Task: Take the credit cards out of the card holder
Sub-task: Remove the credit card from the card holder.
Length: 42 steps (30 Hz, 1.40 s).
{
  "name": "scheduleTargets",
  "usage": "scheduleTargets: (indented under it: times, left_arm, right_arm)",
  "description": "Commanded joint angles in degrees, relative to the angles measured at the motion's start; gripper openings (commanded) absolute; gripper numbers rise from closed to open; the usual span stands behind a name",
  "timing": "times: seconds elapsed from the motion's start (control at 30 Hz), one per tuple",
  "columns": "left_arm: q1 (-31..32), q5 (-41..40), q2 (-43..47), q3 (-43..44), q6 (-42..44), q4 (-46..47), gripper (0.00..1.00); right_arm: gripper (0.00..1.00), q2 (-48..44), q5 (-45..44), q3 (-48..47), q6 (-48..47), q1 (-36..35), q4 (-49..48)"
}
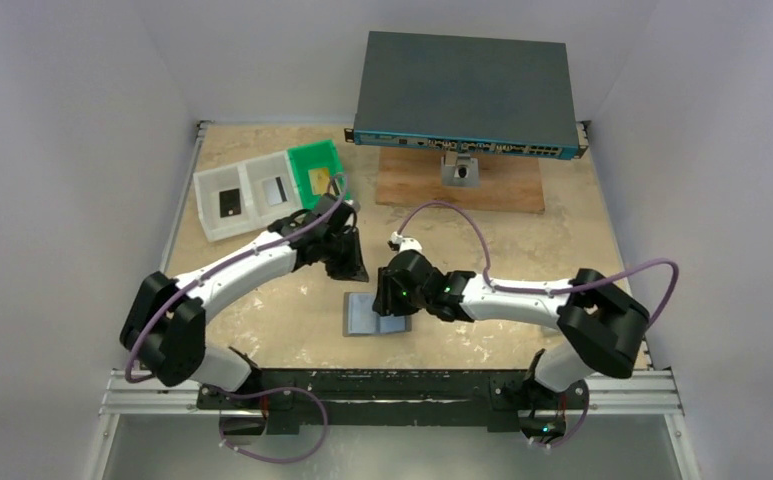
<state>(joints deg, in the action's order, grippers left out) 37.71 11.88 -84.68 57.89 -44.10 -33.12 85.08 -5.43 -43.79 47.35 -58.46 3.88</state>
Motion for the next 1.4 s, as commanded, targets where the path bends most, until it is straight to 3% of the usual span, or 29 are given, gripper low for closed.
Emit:
scheduleTargets:
  times: [0.0, 0.6, 0.83, 0.93, 1.37]
  left_arm:
    - [-3.12, -1.38, 5.63, -4.49, 1.52, -0.55, 0.07]
    - [-4.14, -2.49, 11.64, -16.05, -1.63, 3.39, 0.07]
    - [-4.13, -2.32, 11.95, -17.05, -2.61, 3.90, 0.06]
    - [-4.14, -2.30, 11.92, -17.32, -2.87, 4.03, 0.06]
    - [-4.00, 0.16, 10.47, -17.63, -2.84, 5.30, 0.07]
  right_arm:
    - [0.41, 3.99, 0.71, -5.52, -0.02, -1.11, 0.79]
    - [0.59, 19.17, -7.86, -16.46, -2.08, -4.73, 11.52]
    - [0.59, 21.66, -8.44, -15.60, -2.01, -4.87, 12.11]
    - [0.56, 22.89, -7.62, -15.18, -1.88, -4.83, 12.08]
    - [0.24, 22.94, -4.60, -10.95, -1.41, -4.16, 7.95]
